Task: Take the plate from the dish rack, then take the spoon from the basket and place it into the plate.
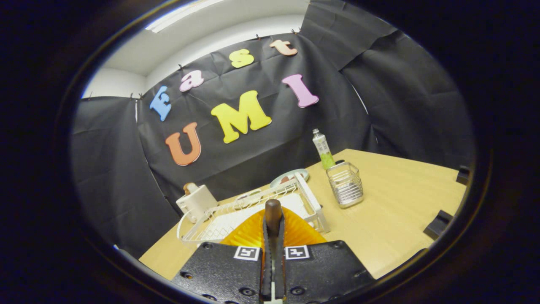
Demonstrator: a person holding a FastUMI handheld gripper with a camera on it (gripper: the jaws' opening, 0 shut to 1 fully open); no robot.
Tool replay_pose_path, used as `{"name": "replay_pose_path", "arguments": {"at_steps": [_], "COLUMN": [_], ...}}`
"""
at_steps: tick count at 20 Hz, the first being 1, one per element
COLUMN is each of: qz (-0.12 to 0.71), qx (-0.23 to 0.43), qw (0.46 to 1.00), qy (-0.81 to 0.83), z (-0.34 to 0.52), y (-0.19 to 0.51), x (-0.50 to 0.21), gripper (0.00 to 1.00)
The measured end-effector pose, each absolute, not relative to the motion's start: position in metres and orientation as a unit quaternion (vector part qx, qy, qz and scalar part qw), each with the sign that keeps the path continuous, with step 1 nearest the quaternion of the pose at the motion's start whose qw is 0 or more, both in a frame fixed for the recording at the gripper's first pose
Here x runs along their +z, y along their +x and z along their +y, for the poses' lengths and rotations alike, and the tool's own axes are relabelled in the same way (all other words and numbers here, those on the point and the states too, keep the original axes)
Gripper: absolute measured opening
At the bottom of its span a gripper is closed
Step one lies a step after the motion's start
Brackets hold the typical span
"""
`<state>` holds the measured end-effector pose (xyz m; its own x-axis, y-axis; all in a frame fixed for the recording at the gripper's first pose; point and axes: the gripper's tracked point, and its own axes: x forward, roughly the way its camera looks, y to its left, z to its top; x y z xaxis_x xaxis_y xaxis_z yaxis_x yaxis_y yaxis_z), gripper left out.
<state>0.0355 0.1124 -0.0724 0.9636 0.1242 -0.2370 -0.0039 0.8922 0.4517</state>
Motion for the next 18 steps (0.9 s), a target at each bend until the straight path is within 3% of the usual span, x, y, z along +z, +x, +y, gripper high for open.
{"name": "replay_pose_path", "arguments": {"at_steps": [9, 18], "qz": [0.136, 0.077], "qx": [0.036, 0.023], "qw": [0.960, 0.980], "qy": [0.240, 0.184], "z": [0.120, 0.094], "y": [0.029, 0.025], "x": [-0.089, -0.055], "gripper": [0.19, 0.79]}}
